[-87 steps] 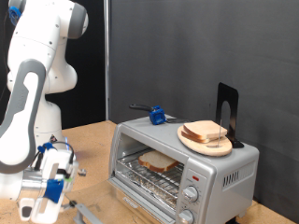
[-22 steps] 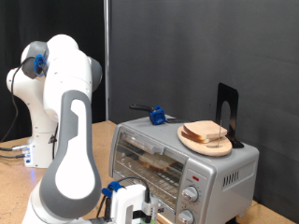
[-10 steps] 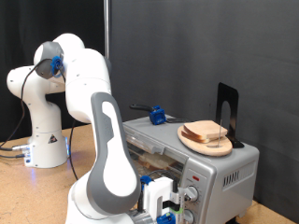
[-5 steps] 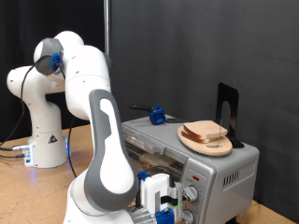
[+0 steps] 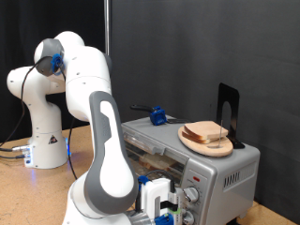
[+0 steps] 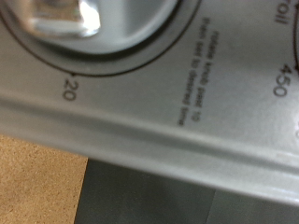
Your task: Make a piece of toast with the oven
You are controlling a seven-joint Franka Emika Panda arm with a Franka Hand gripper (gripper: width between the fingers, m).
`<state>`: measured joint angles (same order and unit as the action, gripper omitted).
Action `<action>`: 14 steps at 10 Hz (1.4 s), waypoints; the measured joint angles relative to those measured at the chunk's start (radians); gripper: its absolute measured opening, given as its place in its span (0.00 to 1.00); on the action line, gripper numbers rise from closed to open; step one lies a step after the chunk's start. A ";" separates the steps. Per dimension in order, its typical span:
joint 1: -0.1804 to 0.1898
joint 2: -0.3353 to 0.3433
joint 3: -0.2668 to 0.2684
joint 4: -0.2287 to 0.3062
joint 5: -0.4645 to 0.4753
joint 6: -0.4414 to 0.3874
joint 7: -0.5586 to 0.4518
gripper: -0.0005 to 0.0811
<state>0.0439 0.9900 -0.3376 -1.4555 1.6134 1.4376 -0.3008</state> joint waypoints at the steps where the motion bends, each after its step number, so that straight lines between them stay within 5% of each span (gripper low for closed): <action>1: 0.000 0.000 0.000 0.000 0.000 0.000 0.000 0.13; 3: 0.000 0.000 0.000 -0.001 0.003 0.000 -0.041 0.13; 8: 0.000 0.000 0.001 -0.029 0.058 -0.005 -0.415 0.13; 14: 0.000 0.000 0.001 -0.030 0.062 -0.005 -0.418 0.13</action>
<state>0.0436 0.9901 -0.3367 -1.4860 1.6751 1.4328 -0.7190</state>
